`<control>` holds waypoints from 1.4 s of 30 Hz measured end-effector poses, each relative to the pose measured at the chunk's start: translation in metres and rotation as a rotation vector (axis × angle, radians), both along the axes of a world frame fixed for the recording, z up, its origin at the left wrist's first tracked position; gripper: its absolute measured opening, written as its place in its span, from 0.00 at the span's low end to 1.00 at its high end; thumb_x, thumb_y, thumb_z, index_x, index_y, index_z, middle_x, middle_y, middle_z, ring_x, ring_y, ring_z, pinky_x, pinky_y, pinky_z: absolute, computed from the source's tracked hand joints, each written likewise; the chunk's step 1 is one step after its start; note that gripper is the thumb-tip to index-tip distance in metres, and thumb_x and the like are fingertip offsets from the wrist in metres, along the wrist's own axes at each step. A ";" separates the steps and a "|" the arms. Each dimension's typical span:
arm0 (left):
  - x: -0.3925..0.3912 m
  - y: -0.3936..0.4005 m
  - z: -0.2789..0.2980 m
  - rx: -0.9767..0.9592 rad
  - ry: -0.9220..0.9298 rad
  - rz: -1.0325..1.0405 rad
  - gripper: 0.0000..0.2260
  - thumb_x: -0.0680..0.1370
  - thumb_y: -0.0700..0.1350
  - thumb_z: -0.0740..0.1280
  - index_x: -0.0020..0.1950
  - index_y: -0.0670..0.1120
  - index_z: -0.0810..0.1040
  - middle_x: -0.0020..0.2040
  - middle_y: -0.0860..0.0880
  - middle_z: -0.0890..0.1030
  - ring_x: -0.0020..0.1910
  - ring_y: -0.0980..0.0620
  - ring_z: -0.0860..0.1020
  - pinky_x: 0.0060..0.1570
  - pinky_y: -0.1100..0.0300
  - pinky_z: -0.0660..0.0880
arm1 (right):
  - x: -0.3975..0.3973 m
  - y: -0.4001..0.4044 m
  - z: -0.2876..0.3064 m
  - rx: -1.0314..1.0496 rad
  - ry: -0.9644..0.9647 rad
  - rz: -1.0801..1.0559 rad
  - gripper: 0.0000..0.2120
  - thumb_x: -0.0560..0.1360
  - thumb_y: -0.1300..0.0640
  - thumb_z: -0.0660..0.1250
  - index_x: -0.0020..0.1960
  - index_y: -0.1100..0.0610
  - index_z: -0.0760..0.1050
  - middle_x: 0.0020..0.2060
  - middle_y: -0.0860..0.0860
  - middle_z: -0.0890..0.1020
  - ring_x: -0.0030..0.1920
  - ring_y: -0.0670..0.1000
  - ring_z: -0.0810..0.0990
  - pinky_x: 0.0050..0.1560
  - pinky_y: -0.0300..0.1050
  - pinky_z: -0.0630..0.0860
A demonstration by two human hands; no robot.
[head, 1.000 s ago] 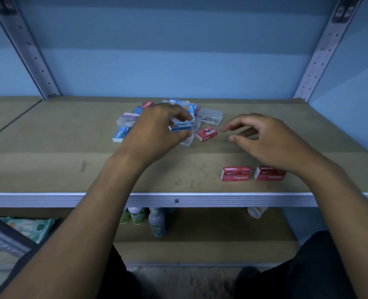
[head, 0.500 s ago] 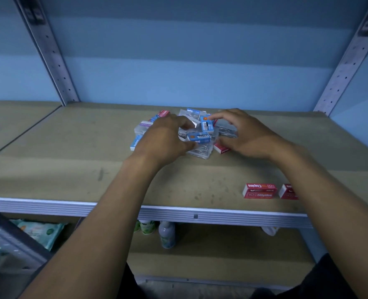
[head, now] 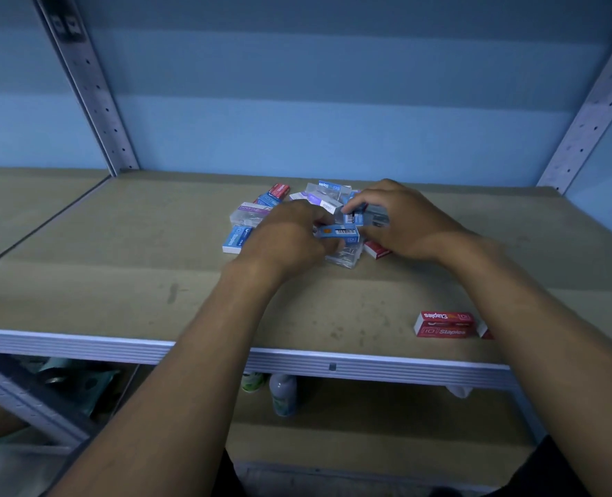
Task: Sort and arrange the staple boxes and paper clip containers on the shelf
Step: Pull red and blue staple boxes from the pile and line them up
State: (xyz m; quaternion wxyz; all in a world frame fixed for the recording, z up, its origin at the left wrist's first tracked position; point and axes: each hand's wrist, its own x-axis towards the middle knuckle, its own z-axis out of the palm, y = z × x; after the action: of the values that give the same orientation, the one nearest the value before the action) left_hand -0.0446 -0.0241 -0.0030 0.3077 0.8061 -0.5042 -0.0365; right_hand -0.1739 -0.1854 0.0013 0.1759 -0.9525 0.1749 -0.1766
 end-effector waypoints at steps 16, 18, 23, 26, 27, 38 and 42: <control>-0.007 0.017 0.011 -0.128 -0.095 -0.091 0.08 0.78 0.51 0.69 0.50 0.51 0.86 0.42 0.54 0.84 0.37 0.72 0.73 0.39 0.74 0.66 | -0.028 0.008 0.027 0.186 -0.083 -0.225 0.06 0.71 0.45 0.70 0.42 0.45 0.83 0.39 0.43 0.83 0.43 0.45 0.81 0.43 0.41 0.75; -0.009 0.020 0.014 -0.120 -0.130 -0.096 0.09 0.79 0.51 0.68 0.48 0.49 0.86 0.38 0.52 0.83 0.35 0.65 0.76 0.42 0.65 0.70 | -0.033 0.009 0.031 0.214 -0.050 -0.239 0.09 0.71 0.43 0.71 0.40 0.48 0.83 0.36 0.42 0.84 0.40 0.45 0.81 0.41 0.42 0.74; -0.015 0.022 0.016 -0.055 -0.183 -0.077 0.15 0.80 0.53 0.64 0.44 0.45 0.83 0.37 0.45 0.81 0.39 0.49 0.74 0.43 0.53 0.71 | -0.045 0.011 0.033 0.227 0.065 -0.277 0.16 0.71 0.36 0.70 0.39 0.49 0.83 0.28 0.40 0.80 0.34 0.42 0.76 0.36 0.41 0.70; -0.017 0.025 0.014 -0.021 -0.172 -0.104 0.14 0.80 0.53 0.64 0.45 0.46 0.84 0.40 0.48 0.82 0.41 0.51 0.75 0.43 0.55 0.71 | -0.051 0.014 0.033 0.202 0.114 -0.295 0.16 0.71 0.35 0.71 0.40 0.48 0.83 0.32 0.41 0.81 0.37 0.42 0.77 0.36 0.41 0.69; -0.017 0.026 0.013 -0.009 -0.147 -0.115 0.13 0.80 0.53 0.65 0.47 0.47 0.85 0.42 0.49 0.84 0.43 0.52 0.76 0.44 0.56 0.72 | -0.053 0.015 0.032 0.203 0.130 -0.298 0.16 0.71 0.35 0.71 0.40 0.48 0.83 0.33 0.41 0.81 0.38 0.42 0.77 0.37 0.40 0.69; -0.017 0.031 0.006 0.150 -0.004 -0.165 0.10 0.78 0.54 0.67 0.49 0.50 0.86 0.42 0.50 0.84 0.43 0.53 0.79 0.39 0.63 0.71 | -0.062 0.026 0.026 0.164 0.324 -0.310 0.17 0.71 0.35 0.71 0.41 0.50 0.83 0.37 0.47 0.84 0.39 0.47 0.80 0.37 0.41 0.71; -0.017 0.032 0.005 0.180 -0.012 -0.178 0.11 0.79 0.53 0.67 0.48 0.49 0.86 0.41 0.51 0.83 0.45 0.51 0.79 0.43 0.58 0.73 | -0.064 0.028 0.024 0.177 0.345 -0.312 0.20 0.70 0.33 0.72 0.39 0.51 0.82 0.32 0.48 0.83 0.34 0.46 0.80 0.36 0.41 0.71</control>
State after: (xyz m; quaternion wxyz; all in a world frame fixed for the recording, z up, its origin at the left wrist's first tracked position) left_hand -0.0616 0.0080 0.0023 0.2266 0.7827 -0.5704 -0.1040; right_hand -0.2375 -0.1576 0.0255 0.1967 -0.9109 0.3620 -0.0203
